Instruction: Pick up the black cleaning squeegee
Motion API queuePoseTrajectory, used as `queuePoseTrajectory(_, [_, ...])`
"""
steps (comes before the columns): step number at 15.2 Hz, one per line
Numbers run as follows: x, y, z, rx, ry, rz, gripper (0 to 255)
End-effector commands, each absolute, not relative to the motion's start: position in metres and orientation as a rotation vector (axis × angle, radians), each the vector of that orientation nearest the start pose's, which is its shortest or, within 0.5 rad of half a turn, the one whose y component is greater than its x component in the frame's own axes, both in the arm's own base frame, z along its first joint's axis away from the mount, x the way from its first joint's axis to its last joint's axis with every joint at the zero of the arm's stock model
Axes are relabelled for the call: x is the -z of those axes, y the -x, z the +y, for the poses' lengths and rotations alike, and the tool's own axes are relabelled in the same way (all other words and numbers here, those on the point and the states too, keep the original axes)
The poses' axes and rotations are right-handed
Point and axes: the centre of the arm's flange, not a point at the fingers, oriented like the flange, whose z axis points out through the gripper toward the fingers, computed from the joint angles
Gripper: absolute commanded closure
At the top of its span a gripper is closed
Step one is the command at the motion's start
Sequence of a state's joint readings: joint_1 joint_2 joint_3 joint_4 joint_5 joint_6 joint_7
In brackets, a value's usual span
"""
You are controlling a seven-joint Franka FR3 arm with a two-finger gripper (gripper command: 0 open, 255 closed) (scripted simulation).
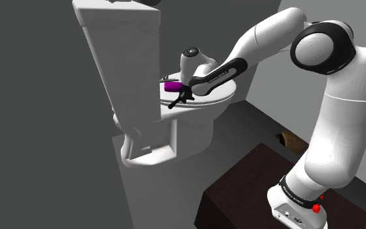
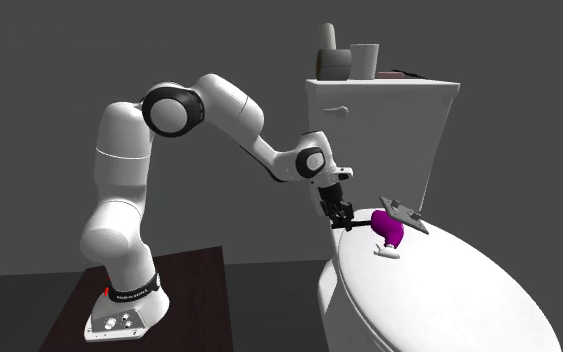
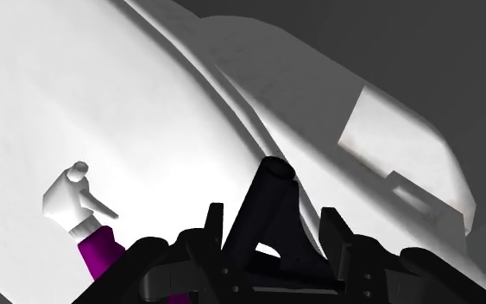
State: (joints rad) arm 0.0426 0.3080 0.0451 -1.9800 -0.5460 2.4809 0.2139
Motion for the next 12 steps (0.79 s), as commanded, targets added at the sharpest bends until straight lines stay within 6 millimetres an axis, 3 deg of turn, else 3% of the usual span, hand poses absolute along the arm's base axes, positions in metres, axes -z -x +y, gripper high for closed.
queuePoseTrajectory(1, [-0.341,-0.621,0.055,0.421,3.411,-0.469,255])
queuePoseTrajectory(10, [-0.389,-0.621,0.055,0.421,3.411,-0.469,255])
queuePoseTrajectory(12, [-0.389,-0.621,0.055,0.421,3.411,-0.469,255])
